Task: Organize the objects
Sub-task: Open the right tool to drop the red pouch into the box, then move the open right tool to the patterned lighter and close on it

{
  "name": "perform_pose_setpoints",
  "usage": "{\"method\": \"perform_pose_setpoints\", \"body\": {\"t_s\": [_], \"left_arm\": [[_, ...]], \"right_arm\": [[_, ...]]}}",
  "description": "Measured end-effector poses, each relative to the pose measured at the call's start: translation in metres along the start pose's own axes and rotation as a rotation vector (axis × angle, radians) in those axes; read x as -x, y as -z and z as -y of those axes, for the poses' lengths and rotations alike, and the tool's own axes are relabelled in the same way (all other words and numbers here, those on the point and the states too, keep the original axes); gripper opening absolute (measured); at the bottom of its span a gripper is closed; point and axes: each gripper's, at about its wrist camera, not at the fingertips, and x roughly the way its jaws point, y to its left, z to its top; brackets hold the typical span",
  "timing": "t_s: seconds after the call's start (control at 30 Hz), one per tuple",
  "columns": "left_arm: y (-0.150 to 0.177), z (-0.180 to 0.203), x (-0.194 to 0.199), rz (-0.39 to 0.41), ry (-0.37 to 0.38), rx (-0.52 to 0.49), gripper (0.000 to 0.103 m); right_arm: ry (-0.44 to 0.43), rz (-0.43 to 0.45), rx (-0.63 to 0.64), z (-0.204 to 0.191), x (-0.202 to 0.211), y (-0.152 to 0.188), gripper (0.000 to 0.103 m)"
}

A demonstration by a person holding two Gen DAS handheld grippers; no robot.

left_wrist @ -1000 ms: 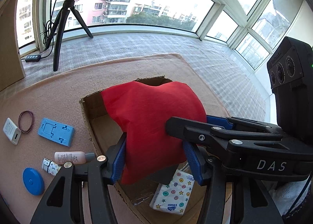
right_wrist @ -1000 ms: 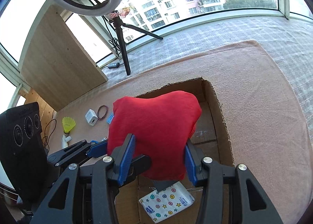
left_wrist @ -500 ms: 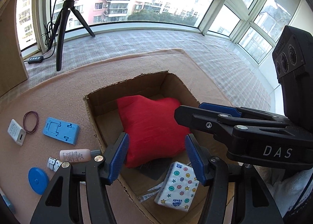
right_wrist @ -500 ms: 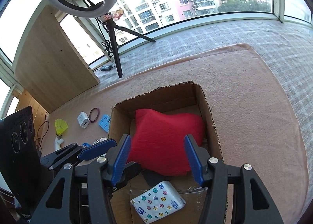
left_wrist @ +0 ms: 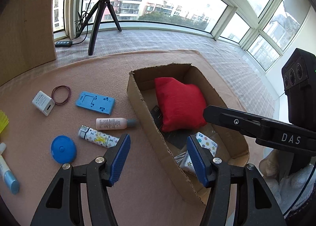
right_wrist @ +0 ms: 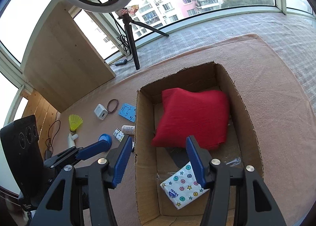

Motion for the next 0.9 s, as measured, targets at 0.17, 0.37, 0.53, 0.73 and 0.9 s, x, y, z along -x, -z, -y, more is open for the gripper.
{"method": "perform_pose_setpoints", "body": {"t_s": [0.17, 0.37, 0.53, 0.73, 0.9], "left_arm": [[0.029, -0.032, 0.025, -0.005, -0.015, 0.043, 0.063], [0.060, -0.069, 0.057, -0.003, -0.048, 0.089, 0.063], [0.084, -0.099, 0.083, 0.004, -0.076, 0.128, 0.063], [0.116, -0.124, 0.104, -0.008, -0.096, 0.174, 0.063], [0.135, -0.137, 0.111, -0.016, -0.098, 0.214, 0.063]], "right_arm": [[-0.025, -0.018, 0.025, -0.028, -0.001, 0.020, 0.053], [-0.049, -0.039, 0.048, -0.060, -0.005, 0.043, 0.053], [-0.086, -0.074, 0.050, -0.081, -0.014, 0.058, 0.053], [-0.097, -0.096, 0.077, -0.103, -0.025, 0.066, 0.053], [-0.111, -0.130, 0.072, -0.111, -0.046, 0.057, 0.051]]}}
